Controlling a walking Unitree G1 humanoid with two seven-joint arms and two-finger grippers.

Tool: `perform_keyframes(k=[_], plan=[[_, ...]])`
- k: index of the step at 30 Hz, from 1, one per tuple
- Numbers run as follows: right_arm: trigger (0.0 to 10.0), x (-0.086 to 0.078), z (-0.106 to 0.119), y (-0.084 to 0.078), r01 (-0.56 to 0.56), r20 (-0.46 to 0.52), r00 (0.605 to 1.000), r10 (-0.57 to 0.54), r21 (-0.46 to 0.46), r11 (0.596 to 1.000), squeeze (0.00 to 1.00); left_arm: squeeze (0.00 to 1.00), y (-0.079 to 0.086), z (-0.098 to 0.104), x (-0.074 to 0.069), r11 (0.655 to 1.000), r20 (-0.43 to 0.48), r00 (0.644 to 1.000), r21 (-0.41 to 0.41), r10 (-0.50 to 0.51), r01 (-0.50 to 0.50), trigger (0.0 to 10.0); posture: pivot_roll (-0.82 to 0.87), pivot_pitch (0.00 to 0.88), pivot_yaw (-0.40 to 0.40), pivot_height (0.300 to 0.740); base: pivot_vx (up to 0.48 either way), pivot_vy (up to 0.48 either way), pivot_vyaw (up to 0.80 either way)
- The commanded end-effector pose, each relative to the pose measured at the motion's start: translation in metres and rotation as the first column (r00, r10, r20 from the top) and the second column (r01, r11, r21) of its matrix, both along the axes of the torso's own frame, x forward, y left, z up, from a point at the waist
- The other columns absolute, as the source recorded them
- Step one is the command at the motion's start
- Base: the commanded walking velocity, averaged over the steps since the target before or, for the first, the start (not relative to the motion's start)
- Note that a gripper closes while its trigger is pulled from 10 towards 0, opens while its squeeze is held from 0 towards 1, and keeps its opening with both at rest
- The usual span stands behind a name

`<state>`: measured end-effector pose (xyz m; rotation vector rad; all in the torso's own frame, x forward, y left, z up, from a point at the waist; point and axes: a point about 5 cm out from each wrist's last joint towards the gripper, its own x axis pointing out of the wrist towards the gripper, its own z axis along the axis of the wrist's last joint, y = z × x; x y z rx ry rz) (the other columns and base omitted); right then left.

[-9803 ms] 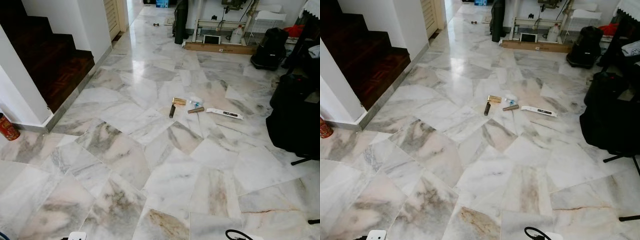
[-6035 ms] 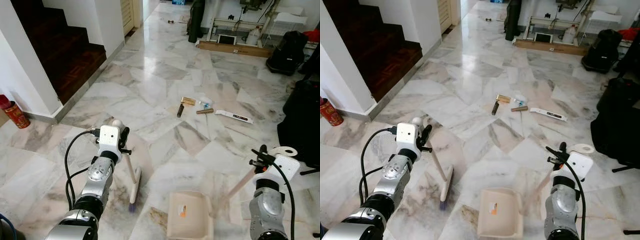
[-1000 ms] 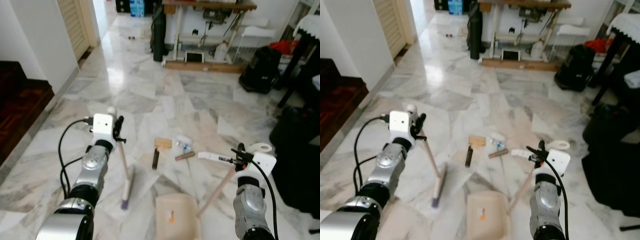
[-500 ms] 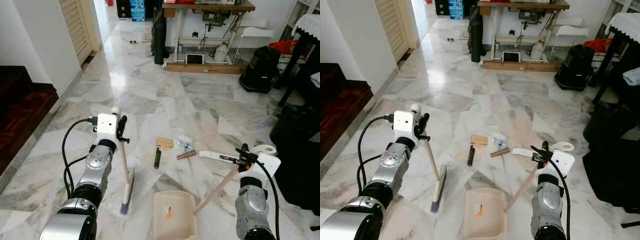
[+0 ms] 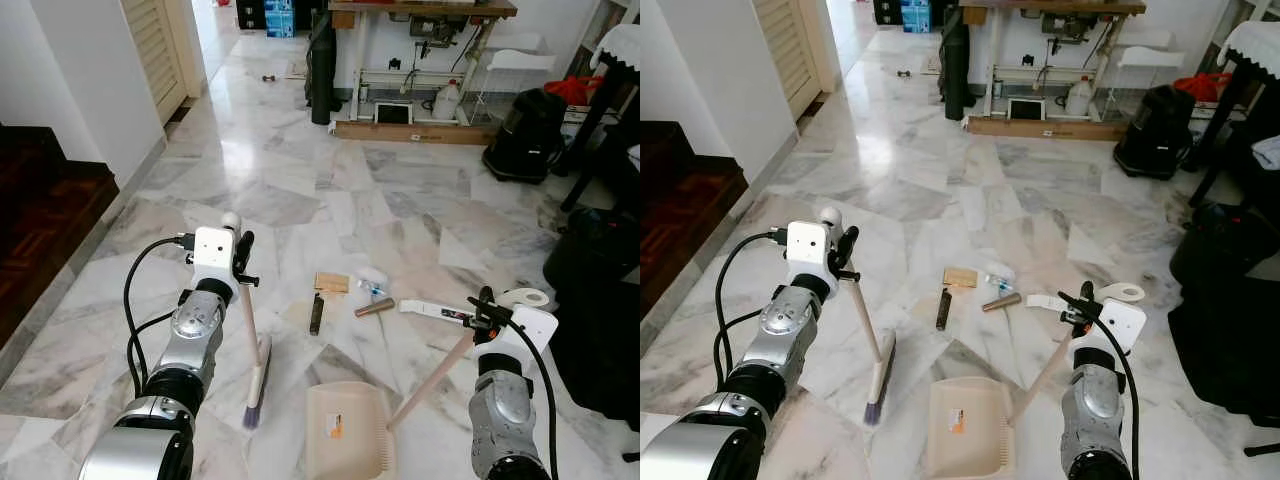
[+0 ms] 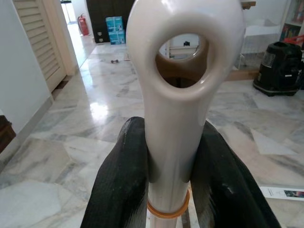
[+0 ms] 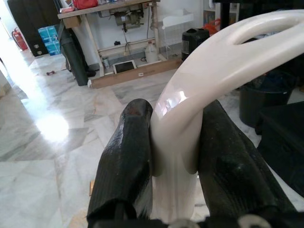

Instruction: Sweep floor

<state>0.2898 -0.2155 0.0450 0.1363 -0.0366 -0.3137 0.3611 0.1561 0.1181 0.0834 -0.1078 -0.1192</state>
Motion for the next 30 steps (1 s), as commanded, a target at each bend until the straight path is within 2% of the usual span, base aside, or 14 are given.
perform_keyframes(k=[1,5,30], plan=[[10.0,0.0044,0.0083,0.0003,-0.001,0.045,0.999,0.002,-0.004,1.000,0.00,0.00,0.0007,0.0118,0.0030,1.000,0.054,0.999,0.007,-0.005,0.004,10.0,0.08,0.000,0.000,0.740,0.000,0.000,0.00],[10.0,0.0039,0.0080,0.0003,-0.001,0.044,0.999,0.001,-0.004,1.000,0.00,0.00,0.0013,0.0119,0.0031,1.000,0.054,0.999,0.004,-0.002,0.001,10.0,0.08,0.000,-0.002,0.740,0.000,0.000,0.00],[10.0,0.0035,0.0064,0.0015,-0.011,0.036,0.999,0.011,-0.005,1.000,0.00,0.00,0.0026,0.0113,0.0025,1.000,0.054,0.999,0.002,-0.003,0.002,10.0,0.08,0.000,-0.004,0.740,0.294,0.000,0.00]])
